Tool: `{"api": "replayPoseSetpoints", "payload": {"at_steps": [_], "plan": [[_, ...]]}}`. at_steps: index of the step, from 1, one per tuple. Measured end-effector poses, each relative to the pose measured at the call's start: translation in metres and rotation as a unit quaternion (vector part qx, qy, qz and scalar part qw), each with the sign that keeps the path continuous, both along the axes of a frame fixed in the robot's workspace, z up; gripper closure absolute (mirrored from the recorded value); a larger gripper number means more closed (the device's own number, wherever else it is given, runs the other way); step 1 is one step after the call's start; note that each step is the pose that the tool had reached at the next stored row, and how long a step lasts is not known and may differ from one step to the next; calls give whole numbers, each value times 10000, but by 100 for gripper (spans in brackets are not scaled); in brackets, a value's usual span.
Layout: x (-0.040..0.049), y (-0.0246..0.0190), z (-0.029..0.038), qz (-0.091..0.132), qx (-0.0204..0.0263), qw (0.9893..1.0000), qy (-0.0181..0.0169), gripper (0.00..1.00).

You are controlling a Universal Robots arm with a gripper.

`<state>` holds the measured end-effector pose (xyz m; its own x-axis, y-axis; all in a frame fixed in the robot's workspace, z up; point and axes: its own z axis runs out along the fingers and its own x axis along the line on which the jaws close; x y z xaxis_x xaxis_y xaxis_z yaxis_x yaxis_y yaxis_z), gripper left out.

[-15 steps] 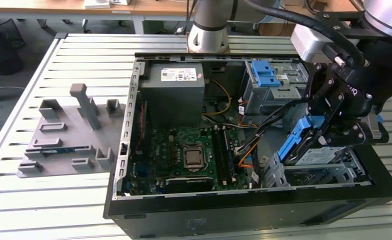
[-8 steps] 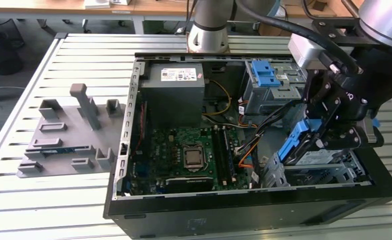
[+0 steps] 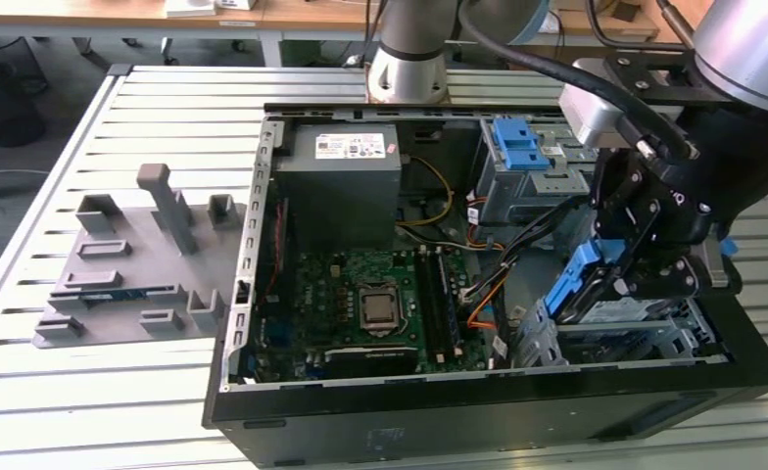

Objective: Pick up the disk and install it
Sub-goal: 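Insert the disk into the insertion slot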

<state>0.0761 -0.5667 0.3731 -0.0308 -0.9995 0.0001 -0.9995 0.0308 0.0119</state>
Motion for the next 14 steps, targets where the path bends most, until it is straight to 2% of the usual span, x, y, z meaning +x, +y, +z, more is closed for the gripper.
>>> {"api": "replayPoseSetpoints", "payload": {"at_steps": [14], "plan": [[0, 0, -145, 0, -1, 10000, 0, 64]]}}
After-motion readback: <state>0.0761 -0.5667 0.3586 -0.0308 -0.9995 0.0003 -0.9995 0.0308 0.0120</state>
